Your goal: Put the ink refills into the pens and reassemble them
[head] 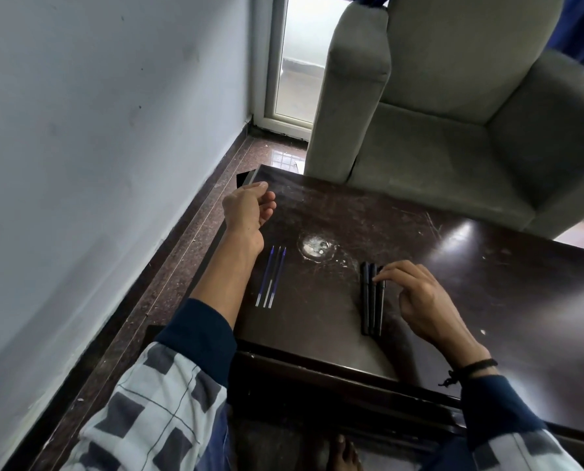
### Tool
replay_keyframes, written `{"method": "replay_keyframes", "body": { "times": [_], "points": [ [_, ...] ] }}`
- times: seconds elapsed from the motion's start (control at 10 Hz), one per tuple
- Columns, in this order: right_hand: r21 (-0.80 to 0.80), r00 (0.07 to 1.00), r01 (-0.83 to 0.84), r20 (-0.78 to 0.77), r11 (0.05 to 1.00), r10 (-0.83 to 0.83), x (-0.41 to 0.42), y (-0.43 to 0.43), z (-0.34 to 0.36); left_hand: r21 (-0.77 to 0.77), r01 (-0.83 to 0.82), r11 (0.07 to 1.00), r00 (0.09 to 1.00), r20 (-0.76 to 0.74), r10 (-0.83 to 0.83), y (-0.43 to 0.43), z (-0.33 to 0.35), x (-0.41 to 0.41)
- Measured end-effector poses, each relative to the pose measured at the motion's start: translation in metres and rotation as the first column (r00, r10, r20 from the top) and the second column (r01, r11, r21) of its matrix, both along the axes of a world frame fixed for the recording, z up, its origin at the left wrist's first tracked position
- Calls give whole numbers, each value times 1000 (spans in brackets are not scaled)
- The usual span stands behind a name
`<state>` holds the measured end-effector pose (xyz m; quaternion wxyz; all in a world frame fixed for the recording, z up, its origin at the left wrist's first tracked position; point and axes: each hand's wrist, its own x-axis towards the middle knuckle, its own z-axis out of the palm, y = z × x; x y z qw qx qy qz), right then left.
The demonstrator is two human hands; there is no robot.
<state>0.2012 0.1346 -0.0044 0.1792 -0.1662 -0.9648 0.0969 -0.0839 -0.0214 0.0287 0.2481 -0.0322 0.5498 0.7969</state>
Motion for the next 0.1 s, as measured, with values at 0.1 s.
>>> {"method": "replay_keyframes", "body": {
  "times": [0.1],
  "points": [
    [-37,993,112,-28,993,-113,-6,-1,-3,-16,32,999,999,-16,-32,1,4,5]
  ]
}}
